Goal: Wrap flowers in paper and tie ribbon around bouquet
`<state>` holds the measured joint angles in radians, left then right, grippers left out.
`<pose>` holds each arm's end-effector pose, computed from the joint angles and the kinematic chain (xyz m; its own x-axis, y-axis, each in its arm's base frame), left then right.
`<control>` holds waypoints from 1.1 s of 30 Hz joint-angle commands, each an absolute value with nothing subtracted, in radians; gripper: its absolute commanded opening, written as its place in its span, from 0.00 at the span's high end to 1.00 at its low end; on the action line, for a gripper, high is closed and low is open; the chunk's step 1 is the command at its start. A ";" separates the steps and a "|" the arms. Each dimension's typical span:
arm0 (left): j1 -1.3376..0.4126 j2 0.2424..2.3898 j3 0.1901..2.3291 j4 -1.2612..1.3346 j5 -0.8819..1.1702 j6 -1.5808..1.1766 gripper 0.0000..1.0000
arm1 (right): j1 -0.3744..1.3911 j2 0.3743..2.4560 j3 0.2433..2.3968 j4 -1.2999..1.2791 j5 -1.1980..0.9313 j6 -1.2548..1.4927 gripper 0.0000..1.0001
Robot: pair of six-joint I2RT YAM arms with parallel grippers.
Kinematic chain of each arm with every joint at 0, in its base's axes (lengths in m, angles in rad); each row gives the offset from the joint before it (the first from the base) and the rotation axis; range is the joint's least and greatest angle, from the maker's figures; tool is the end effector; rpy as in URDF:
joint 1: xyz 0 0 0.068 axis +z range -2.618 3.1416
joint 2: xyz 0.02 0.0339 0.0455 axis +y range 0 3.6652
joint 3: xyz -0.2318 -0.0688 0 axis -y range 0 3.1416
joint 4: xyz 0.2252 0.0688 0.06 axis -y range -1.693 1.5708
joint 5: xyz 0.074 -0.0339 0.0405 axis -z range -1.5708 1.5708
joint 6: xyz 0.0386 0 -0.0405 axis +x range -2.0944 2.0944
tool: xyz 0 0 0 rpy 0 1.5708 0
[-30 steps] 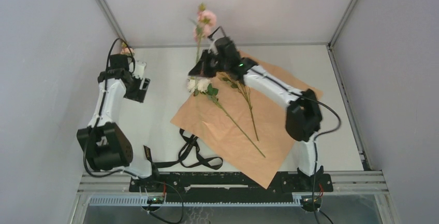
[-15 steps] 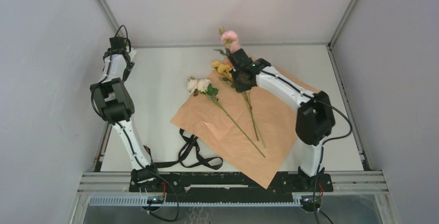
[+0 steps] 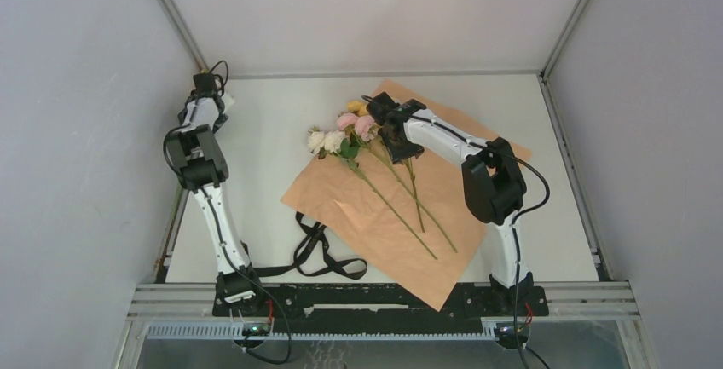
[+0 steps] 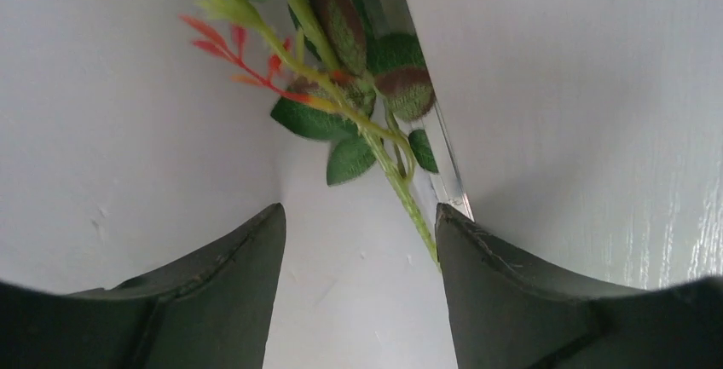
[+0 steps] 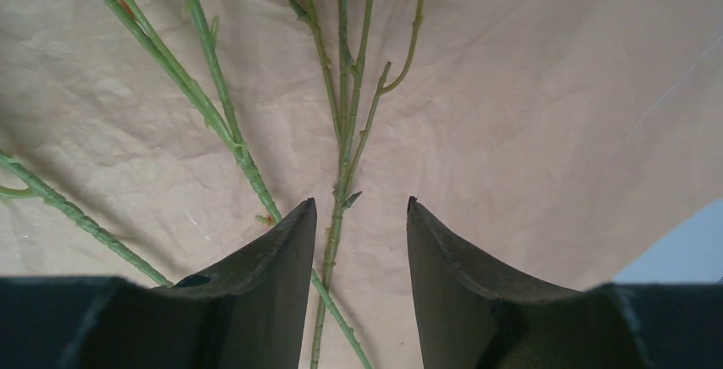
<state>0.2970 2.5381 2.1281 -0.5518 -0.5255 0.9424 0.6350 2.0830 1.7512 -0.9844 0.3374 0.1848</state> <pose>0.4751 0.1656 0.1222 -0.8878 0.4601 -0.0034 0.3244 0.6311 0.7046 0.3247 0.2234 0.1921 -0.8564 -0.4156 -0.3064 -0.3411 0.9008 -0.2686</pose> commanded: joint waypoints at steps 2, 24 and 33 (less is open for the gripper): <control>0.312 2.507 2.142 -0.489 -0.379 1.062 0.32 | 0.619 2.008 1.739 -0.974 0.387 0.209 0.50; 0.349 2.481 2.205 -0.929 -0.130 1.278 0.39 | 0.536 1.916 1.648 -0.948 0.432 0.190 0.50; 0.358 2.561 2.345 -0.762 -0.142 1.018 0.45 | 0.534 1.900 1.627 -0.946 0.443 0.181 0.50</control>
<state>0.3687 2.5950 2.3802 -0.8875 -0.1497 1.1198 0.5381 1.9495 1.6291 -0.9615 0.4114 0.1871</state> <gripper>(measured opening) 0.552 0.505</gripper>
